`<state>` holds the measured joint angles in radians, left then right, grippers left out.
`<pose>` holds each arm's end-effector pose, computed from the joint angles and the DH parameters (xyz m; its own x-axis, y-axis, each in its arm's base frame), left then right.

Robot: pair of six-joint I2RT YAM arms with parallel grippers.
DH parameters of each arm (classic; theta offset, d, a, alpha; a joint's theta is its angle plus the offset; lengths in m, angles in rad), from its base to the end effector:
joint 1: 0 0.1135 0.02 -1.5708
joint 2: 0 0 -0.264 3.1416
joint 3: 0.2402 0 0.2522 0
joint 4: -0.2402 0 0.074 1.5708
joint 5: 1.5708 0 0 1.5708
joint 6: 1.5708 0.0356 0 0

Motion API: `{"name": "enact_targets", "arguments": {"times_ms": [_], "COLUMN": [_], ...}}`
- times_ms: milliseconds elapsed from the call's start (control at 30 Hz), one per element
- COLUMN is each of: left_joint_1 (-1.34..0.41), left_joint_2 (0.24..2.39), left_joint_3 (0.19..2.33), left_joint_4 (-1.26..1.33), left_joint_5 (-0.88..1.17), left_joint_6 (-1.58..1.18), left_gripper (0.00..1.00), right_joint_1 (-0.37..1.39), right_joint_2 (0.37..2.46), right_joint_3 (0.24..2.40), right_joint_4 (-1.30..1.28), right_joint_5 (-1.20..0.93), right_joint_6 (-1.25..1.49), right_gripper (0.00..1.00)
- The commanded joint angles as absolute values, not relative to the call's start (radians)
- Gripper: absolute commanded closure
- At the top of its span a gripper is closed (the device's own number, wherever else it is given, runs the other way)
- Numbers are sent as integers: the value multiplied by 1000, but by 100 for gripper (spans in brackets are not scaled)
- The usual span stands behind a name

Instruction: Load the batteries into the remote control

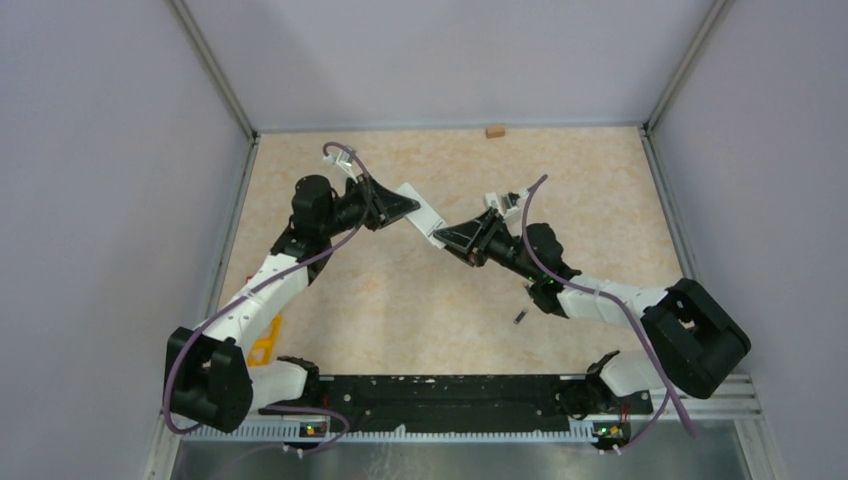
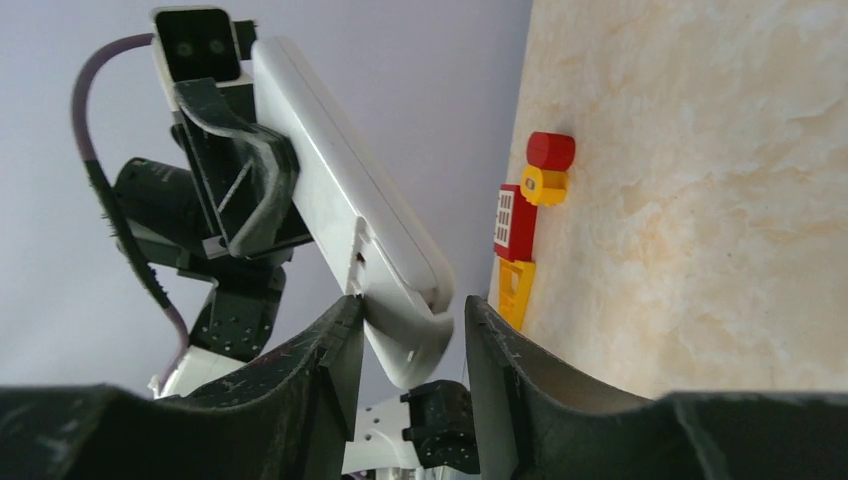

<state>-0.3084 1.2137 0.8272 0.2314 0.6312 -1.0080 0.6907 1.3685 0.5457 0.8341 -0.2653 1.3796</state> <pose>0.2592 -0.1046 0.3082 -0.7556 -0.4759 -0.4501 0.3027 0.3557 -0.8843 0.2144 0.1893 0.2346 -0.8003 0.5677 -0.1929 -0.1638 0.1025 0.9812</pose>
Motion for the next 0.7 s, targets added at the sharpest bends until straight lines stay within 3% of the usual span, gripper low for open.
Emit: {"name": "enact_targets", "arguments": {"times_ms": [0,167,367,667], "left_joint_1": [-302,-302,-302,-302], "left_joint_2": [1185,1198,1217,1238], "left_joint_3": [819,819,815,811], "left_joint_4": [284,267,263,169], "left_joint_5": [593,591,596,546], "left_joint_6": [-952,-933,-923,-808], "left_gripper": [100,100,100,100], "right_joint_1": [686,686,686,686], "right_joint_2": [1355,1366,1382,1349], "right_joint_3": [583,572,556,588], "right_joint_4": [772,783,864,723], "right_joint_5": [-281,-276,-265,-271], "right_joint_6": [1368,1385,1397,1367], "right_gripper": [56,57,77,92]}}
